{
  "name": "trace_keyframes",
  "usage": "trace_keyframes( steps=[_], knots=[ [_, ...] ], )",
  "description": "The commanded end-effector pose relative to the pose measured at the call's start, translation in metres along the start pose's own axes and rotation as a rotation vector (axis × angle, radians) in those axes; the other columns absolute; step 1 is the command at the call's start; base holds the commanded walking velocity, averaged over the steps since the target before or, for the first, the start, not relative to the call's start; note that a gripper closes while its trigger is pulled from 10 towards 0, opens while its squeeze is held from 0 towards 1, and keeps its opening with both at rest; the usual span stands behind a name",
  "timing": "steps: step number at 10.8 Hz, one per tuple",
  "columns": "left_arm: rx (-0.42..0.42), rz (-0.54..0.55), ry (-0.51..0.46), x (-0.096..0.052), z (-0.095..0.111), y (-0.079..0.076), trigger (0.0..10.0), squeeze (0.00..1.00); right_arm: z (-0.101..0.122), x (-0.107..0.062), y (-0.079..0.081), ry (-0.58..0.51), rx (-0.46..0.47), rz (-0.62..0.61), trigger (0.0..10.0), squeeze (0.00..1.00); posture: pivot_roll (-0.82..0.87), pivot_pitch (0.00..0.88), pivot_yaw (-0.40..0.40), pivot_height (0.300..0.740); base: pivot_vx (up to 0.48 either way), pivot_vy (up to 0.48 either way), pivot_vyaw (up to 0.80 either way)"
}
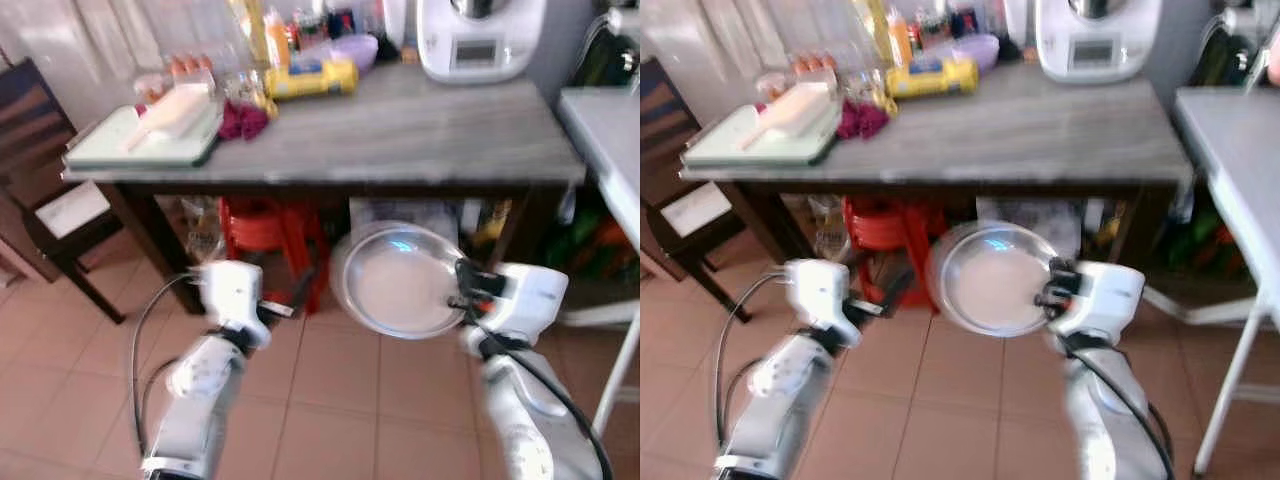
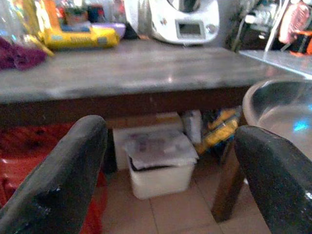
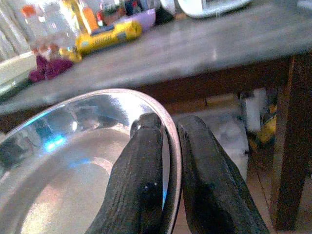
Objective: Setting the table
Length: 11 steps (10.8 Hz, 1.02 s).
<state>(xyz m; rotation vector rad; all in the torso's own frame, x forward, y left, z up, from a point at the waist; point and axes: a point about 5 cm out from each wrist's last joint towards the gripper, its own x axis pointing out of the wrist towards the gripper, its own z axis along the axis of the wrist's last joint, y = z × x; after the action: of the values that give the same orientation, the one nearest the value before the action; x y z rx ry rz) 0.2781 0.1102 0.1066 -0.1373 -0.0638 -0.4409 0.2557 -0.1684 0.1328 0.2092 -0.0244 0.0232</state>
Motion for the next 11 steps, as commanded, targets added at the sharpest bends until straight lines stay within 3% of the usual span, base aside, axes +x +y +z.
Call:
trace_keyframes(
  steps=[1,11],
  knots=[
    [0.031,0.029,0.004,-0.0046,0.0026,0.0126,10.0,0.00,0.0029,0.0018,0.0133,-0.021,0.018,0.047,10.0,0.00,-0.07,0.056,0.099,0.740,0.428,0.000,0.00],
    [0.028,-0.006,0.020,-0.0050,-0.0013,0.0045,10.0,0.00,0.0030,-0.0002,0.0110,-0.024,0.015,0.032,10.0,0.00,-0.08,0.072,0.113,0.740,0.429,0.000,0.00]
  ],
)
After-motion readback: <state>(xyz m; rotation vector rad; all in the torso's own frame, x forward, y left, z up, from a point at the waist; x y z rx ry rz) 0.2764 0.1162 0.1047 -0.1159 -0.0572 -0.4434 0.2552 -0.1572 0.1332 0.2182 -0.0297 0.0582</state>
